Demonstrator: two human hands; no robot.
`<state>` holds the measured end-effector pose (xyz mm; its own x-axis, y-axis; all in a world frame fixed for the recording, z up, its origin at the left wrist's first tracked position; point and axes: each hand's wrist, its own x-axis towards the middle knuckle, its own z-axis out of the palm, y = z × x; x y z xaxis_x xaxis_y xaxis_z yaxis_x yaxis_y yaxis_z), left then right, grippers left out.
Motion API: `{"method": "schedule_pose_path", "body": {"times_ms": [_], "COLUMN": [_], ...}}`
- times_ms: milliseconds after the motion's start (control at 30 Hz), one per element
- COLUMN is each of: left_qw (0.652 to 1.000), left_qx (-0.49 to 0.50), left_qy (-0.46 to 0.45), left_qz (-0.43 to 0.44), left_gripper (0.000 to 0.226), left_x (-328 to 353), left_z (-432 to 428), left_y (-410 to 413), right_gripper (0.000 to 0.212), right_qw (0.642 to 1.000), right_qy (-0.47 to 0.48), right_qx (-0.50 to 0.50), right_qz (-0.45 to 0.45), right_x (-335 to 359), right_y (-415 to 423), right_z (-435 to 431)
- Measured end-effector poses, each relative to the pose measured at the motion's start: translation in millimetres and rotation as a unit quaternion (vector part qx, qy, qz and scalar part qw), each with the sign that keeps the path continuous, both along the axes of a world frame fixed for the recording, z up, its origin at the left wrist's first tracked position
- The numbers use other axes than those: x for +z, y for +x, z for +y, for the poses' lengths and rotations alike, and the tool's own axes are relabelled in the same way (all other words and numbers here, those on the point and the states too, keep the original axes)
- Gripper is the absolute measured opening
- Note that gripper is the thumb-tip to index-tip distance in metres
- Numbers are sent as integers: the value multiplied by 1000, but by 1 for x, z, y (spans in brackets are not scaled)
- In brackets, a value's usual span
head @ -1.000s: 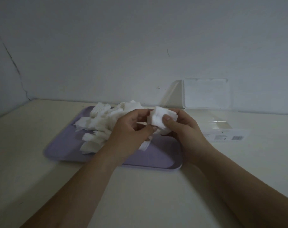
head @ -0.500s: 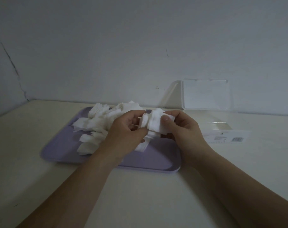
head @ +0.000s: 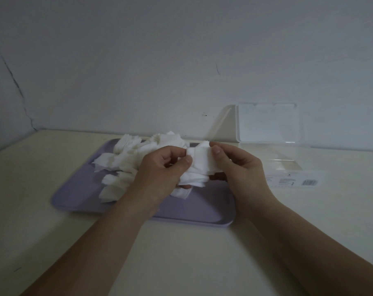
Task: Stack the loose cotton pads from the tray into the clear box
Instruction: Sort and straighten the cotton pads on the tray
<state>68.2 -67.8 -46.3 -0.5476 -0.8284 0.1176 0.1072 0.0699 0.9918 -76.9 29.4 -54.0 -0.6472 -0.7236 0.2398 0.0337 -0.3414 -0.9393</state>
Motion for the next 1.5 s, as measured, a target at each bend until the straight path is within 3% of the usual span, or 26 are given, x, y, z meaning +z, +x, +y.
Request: {"method": "schedule_pose_path", "body": {"times_ms": [167,400,600,1067,1300,1400,1500], "left_qw": [998,1000,999,999,999,998,997], "left_qx": [65,12,2,-11,-24,-28,-50], "left_qy": [-4,-22,-33,-38,-35,-47,-54], "left_qz": [3,-17,-18,-15,-5,-4,-3], "left_gripper": [7,13,15,18,16,17,22], "left_x": [-3,0,2,-2,-2,-1,0], "left_z": [-6,1,3,5,8,8,5], "left_y": [0,2,3,-1,0,0,1], "right_gripper": [11,4,12,17,20,41,25], "right_qw": [998,999,999,1000,997,997,997], "right_qy": [-12,-5,18,9,40,67,61], "right_qx": [-39,44,-17,-7,-46,-3,40], "right_qz": [45,-11,24,-14,37,25,34], "right_x": [10,12,11,7,2,-2,-1], "right_y": [-4,3,0,2,1,-1,-2], "right_z": [3,2,3,3,0,-1,0]}}
